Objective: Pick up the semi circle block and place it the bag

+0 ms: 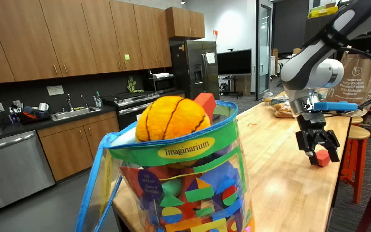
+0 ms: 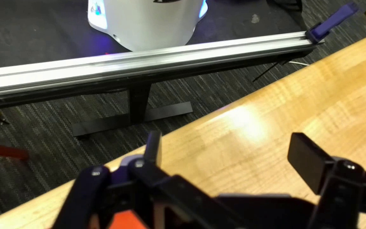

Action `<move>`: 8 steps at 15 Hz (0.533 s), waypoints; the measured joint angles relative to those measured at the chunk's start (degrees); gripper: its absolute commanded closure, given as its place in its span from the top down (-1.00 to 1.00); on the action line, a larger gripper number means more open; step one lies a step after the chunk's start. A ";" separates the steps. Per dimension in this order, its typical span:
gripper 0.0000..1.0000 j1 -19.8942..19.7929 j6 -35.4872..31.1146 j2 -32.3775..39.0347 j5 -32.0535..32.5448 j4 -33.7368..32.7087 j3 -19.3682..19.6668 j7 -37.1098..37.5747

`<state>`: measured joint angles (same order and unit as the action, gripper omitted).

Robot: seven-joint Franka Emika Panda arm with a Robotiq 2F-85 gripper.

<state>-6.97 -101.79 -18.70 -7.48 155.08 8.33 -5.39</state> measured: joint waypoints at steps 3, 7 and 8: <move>1.00 1.94 0.41 1.79 -1.09 0.17 -1.05 -0.72; 1.00 3.20 1.74 5.28 -1.05 0.97 -2.00 -1.57; 1.00 3.17 2.27 6.16 -0.90 1.20 -2.03 -1.46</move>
<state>-3.80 -99.52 -12.54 -8.38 156.27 6.30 -6.85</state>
